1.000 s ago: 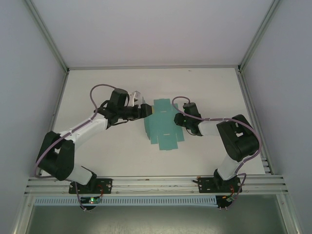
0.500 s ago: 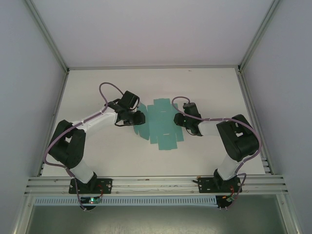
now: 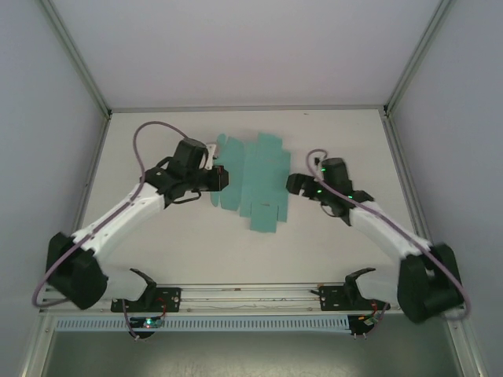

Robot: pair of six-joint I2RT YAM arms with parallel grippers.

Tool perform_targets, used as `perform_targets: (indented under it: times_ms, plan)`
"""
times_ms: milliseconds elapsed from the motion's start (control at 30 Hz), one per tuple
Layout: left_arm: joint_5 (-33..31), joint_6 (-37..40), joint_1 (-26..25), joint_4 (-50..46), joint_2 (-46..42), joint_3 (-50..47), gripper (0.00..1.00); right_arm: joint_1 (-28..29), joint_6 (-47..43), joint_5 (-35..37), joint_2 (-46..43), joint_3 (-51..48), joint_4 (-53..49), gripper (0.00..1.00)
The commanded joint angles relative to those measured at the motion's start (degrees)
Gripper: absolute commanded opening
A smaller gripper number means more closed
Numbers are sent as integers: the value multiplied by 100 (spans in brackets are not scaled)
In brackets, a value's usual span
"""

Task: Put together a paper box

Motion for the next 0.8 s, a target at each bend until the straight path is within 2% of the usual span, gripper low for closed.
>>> perform_targets:
  times_ms: [0, 67, 167, 300, 400, 600, 767]
  plan:
    - [671, 327, -37, 755, -745, -134, 0, -591, -373, -1142, -953, -275, 77, 97]
    - [904, 256, -34, 1174, -1253, -319, 0, -967, -397, -1863, -1466, -384, 442, 99]
    - [1134, 152, -37, 1704, -1968, -607, 0, -1226, -416, -2748, -1965, -330, 636, 99]
    - [1192, -24, -32, 2193, -2764, -964, 0, -1337, -134, -3491, -2188, -169, 858, 91]
    - [1260, -116, -34, 2438, -3203, -1191, 0, -1355, 270, -4145, -2126, -167, 1577, 85]
    - [1486, -348, -37, 2646, -3517, -1306, 0, -1356, 840, -4559, -1754, -89, 2662, 80]
    - [1398, -363, -35, 2648, -3462, -1327, 0, -1330, 1228, -4774, -1621, 39, 3334, 70]
